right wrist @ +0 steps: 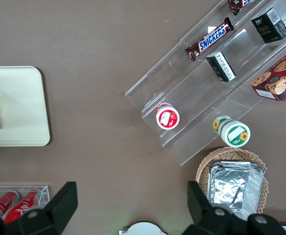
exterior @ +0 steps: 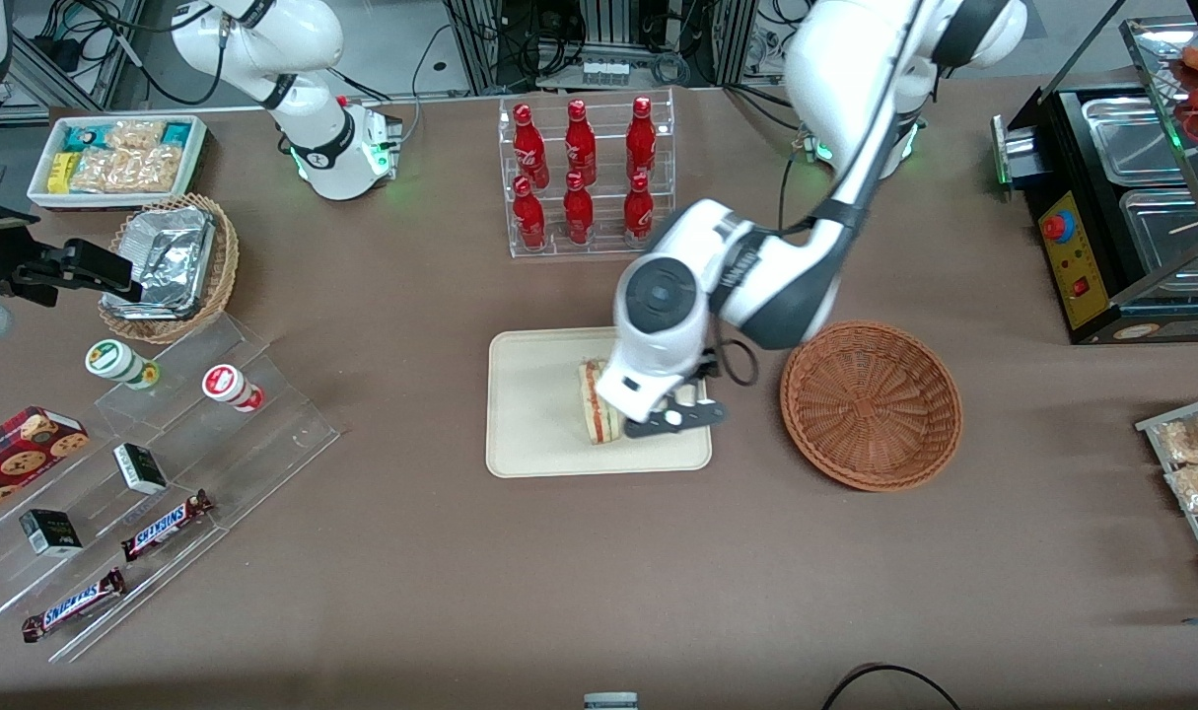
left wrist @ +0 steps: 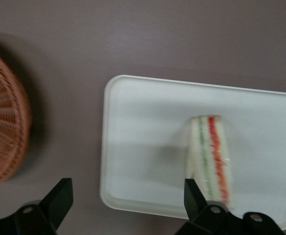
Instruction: Place sandwich from basket to tray
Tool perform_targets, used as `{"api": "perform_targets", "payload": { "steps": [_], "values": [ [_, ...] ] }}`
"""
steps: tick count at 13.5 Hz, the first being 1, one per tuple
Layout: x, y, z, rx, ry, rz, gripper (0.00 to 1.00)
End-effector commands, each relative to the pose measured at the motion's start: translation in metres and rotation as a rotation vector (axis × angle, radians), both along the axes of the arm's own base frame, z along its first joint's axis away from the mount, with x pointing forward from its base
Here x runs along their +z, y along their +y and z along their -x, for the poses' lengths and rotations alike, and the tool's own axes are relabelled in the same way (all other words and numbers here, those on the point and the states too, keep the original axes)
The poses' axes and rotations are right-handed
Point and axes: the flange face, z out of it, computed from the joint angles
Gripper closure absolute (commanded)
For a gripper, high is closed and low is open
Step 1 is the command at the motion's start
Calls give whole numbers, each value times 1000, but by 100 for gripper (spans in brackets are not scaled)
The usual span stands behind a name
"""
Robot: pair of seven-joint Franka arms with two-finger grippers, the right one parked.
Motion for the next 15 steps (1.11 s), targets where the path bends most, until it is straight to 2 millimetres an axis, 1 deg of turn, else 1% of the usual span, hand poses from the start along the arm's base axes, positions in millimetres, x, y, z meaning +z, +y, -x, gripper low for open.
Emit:
{"api": "perform_targets", "payload": {
  "steps": [1,2,4,7,9,10,11,12,13,14,15],
  "values": [
    [15,59,4,-42,31,5,0],
    [16,78,1,-58,40,6,0],
    [24,118,1,-96,50,14,0],
    [42,178,12,-131,19,44,0],
    [60,195,18,-156,4,54,0],
    [68,212,18,-154,-2,57,0],
    [78,219,23,-184,-3,64,0],
    [86,235,26,-192,-1,66,0],
    [95,256,26,-185,1,71,0],
    [105,273,27,-188,13,75,0],
    [116,283,29,-215,11,82,0]
  ]
}}
